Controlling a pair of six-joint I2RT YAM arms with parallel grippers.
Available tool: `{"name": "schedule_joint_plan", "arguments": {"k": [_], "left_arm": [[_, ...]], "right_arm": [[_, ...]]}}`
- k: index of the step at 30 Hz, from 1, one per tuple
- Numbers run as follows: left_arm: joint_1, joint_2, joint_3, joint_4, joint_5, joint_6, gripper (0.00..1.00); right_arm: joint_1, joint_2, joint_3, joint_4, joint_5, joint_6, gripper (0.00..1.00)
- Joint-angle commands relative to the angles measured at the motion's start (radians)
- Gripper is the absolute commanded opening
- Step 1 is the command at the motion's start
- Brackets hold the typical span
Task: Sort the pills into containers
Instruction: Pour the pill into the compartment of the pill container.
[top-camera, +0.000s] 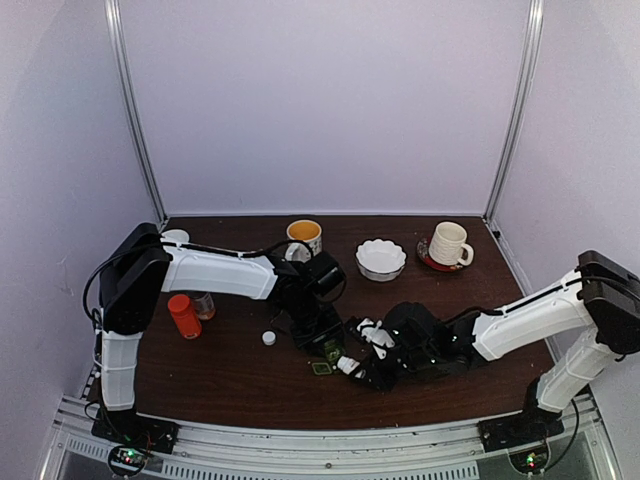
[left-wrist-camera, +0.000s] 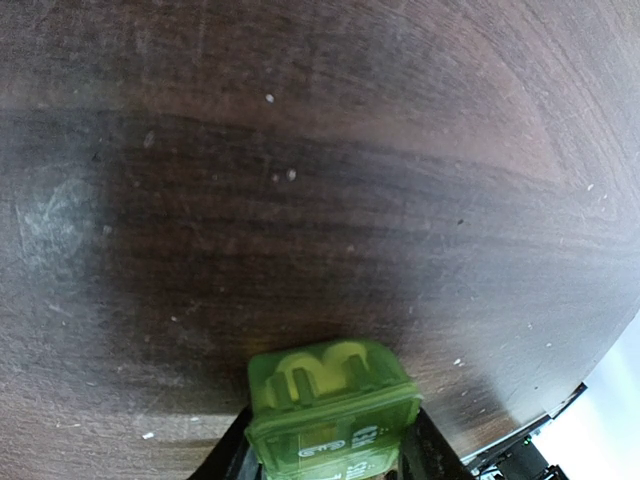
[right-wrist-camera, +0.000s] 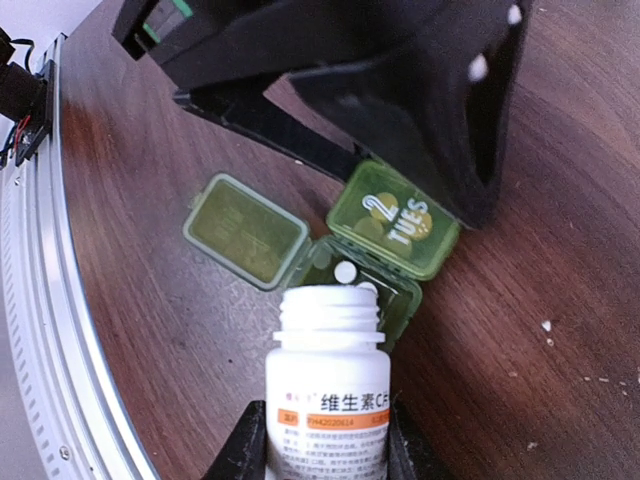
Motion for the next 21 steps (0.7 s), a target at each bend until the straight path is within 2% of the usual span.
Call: {"name": "schedule_joint_plan", "arguments": {"k": [1,14,21], "left_arm": [[-0.002,0.033,-0.020,-0.034,0.022,-0.009,0.35],[-0.001,0.027,-0.021,-0.036,0.014,-0.014,0.35],[-0.001,0.038,-0.011,-0.034,0.024,-0.009,0.35]], "right_arm": [[0.002,0.038,0.027,-0.020,0.007,0.017,0.04],[0.007,-0.133,0.018,-0.027,0.047,-0.025,0.05],[0.008,-0.048,0.012,-0.007,0.012,-0.008,0.05]]}}
